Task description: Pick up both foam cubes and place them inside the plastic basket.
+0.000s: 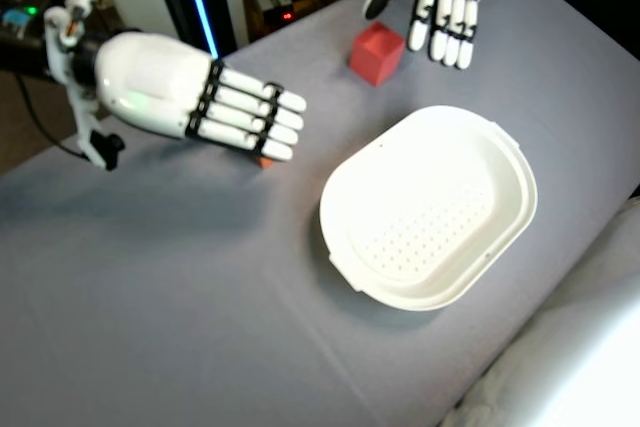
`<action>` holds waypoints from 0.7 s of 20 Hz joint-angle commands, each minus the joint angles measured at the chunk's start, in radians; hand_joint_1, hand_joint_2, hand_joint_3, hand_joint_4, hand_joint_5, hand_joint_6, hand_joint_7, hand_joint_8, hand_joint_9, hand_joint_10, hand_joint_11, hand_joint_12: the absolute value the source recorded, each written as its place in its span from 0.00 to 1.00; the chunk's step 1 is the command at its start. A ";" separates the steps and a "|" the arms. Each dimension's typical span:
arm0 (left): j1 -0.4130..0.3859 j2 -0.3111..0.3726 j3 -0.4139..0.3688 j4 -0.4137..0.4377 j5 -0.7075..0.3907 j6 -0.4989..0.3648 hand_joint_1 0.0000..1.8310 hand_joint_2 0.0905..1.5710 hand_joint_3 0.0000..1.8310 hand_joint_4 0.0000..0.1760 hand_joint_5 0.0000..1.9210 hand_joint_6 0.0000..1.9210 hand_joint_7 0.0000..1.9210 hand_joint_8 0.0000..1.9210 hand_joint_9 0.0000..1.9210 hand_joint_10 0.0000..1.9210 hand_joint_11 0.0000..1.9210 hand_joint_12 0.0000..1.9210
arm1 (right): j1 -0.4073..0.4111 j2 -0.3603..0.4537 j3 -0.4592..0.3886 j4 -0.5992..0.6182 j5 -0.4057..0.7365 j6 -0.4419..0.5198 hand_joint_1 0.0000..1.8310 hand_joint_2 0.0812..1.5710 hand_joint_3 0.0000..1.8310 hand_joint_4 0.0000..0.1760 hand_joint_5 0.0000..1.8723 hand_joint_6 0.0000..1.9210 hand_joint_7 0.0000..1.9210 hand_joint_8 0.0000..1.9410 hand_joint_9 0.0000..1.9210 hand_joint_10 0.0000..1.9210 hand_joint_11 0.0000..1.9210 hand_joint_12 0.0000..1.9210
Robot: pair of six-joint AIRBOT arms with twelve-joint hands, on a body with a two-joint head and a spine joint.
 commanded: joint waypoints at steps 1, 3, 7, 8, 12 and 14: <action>0.000 -0.010 0.001 0.002 -0.090 -0.013 0.28 0.63 0.00 0.15 0.00 0.00 0.00 0.00 0.01 0.00 0.02 0.01 | 0.006 -0.008 0.007 0.002 0.087 0.006 0.28 0.68 0.00 0.00 0.00 0.00 0.00 0.00 0.00 0.00 0.00 0.00; 0.009 -0.031 0.014 0.004 -0.061 -0.031 0.29 0.62 0.00 0.14 0.00 0.00 0.02 0.01 0.04 0.01 0.00 0.11 | 0.023 -0.045 0.034 0.003 0.041 0.010 0.30 0.68 0.00 0.00 0.00 0.00 0.00 0.00 0.00 0.00 0.00 0.00; 0.012 -0.053 0.031 0.006 -0.019 -0.046 0.39 0.60 0.00 0.14 0.01 0.00 0.06 0.00 0.09 0.01 0.00 0.30 | 0.050 -0.091 0.072 0.003 -0.021 0.010 0.28 0.70 0.00 0.00 0.00 0.00 0.00 0.00 0.00 0.00 0.02 0.01; 0.012 -0.058 0.036 0.006 -0.012 -0.049 0.40 0.61 0.00 0.15 0.02 0.00 0.08 0.00 0.11 0.01 0.00 0.38 | 0.053 -0.097 0.078 0.003 -0.029 0.010 0.29 0.71 0.00 0.00 0.00 0.00 0.00 0.00 0.01 0.01 0.02 0.02; 0.012 -0.093 0.071 0.006 0.024 -0.083 0.60 0.66 0.00 0.00 0.28 0.05 0.35 0.04 0.34 0.15 0.14 0.77 | 0.059 -0.130 0.114 0.026 -0.081 0.011 0.44 0.78 0.00 0.00 0.11 0.02 0.27 0.04 0.21 0.12 0.00 0.64; 0.012 -0.107 0.082 0.005 0.042 -0.090 0.66 0.74 0.00 0.00 0.39 0.50 0.49 0.52 0.42 0.54 0.38 0.79 | 0.059 -0.149 0.137 0.033 -0.103 0.026 0.55 0.78 0.00 0.00 0.30 0.06 0.43 0.11 0.29 0.36 0.06 0.78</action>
